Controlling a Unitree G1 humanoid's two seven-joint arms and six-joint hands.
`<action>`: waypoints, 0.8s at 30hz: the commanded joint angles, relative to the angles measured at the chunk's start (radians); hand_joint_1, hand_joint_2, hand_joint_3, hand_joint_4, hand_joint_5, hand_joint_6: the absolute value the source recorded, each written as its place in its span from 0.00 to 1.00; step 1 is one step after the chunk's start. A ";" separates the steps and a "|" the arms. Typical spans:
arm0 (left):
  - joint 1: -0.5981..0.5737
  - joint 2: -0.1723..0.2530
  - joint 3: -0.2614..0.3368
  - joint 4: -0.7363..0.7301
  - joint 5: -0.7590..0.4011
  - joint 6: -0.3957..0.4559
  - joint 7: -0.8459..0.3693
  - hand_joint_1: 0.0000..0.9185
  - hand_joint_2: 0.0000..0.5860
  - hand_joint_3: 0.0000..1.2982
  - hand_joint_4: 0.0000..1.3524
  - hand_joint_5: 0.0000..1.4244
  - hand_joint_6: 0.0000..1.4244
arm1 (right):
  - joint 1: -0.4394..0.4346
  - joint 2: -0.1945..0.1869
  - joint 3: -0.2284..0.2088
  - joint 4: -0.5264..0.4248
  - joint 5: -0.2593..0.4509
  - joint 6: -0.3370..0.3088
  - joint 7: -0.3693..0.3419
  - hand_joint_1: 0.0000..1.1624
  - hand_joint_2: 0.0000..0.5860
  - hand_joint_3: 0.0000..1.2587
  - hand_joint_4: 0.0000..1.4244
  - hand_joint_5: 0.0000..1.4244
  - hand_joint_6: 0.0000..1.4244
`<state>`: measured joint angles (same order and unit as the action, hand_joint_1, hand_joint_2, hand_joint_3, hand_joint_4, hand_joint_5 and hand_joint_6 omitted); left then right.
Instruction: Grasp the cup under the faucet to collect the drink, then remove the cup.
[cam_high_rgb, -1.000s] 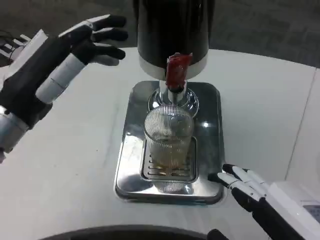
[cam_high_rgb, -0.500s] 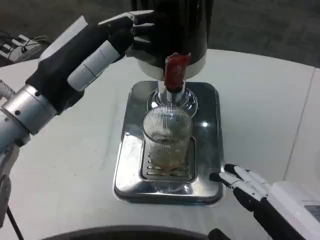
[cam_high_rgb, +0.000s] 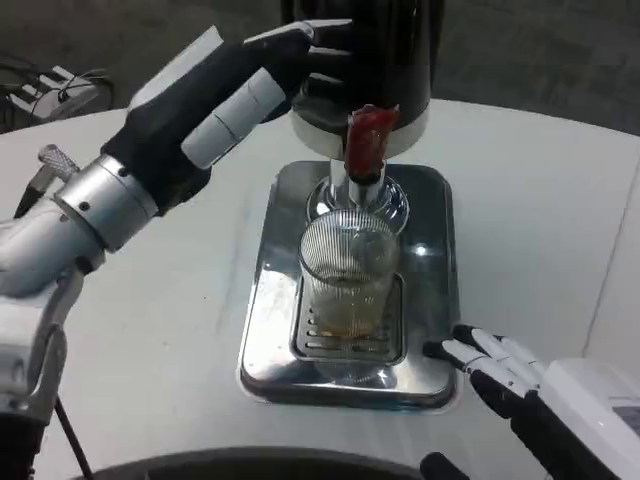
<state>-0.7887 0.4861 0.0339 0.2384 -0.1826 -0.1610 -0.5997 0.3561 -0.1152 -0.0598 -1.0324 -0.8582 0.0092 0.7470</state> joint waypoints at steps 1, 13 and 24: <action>-0.032 -0.024 -0.034 0.034 0.025 -0.005 -0.023 0.00 0.10 0.21 0.19 0.26 0.23 | -0.002 -0.006 0.001 -0.015 0.009 0.020 -0.004 0.34 0.74 0.09 0.01 0.02 0.14; -0.031 -0.053 -0.053 0.047 0.040 -0.014 -0.040 0.00 0.09 0.21 0.19 0.26 0.24 | 0.000 -0.013 0.004 -0.015 0.009 0.033 -0.011 0.33 0.75 0.09 0.02 0.02 0.14; -0.025 -0.067 -0.071 0.057 0.066 -0.021 -0.039 0.00 0.11 0.21 0.18 0.26 0.24 | 0.005 -0.009 0.009 -0.015 0.006 0.029 -0.014 0.32 0.74 0.09 0.02 0.02 0.14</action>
<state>-0.8130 0.4304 -0.0147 0.2789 -0.1436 -0.1698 -0.6275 0.3531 -0.1274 -0.0511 -1.0323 -0.8587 0.0386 0.7438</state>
